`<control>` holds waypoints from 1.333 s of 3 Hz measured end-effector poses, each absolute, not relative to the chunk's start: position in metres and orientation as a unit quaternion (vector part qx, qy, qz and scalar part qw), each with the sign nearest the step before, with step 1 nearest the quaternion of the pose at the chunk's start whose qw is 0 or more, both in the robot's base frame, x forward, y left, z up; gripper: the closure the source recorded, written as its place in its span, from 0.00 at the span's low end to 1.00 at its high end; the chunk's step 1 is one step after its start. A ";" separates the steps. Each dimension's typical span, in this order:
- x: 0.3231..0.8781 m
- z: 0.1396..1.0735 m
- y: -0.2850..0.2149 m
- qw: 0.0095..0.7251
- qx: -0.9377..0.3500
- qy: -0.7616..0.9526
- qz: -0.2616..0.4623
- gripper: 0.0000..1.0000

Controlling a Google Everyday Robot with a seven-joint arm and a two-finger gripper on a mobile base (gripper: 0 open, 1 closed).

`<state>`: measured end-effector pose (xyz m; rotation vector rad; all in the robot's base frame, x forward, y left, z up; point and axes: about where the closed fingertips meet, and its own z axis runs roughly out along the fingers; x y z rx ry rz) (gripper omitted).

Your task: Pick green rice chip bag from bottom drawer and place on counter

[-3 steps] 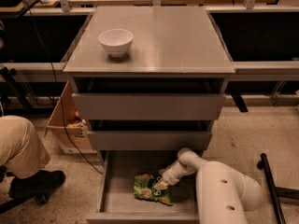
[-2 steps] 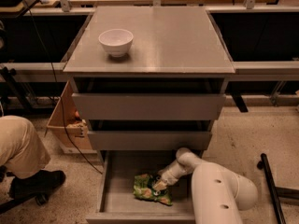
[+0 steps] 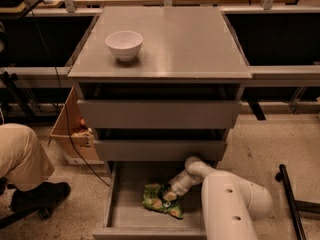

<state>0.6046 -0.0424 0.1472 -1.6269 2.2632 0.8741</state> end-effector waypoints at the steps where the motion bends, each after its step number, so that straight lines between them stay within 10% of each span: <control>1: 0.612 0.146 -0.041 0.111 -0.556 0.772 0.288 0.00; 2: 0.613 0.138 -0.038 0.103 -0.556 0.774 0.287 0.00; 4: 0.612 0.137 -0.036 0.098 -0.556 0.773 0.288 0.40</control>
Offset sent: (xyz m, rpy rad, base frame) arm 0.0182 0.0037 -0.0140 -0.0435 0.0028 -0.0020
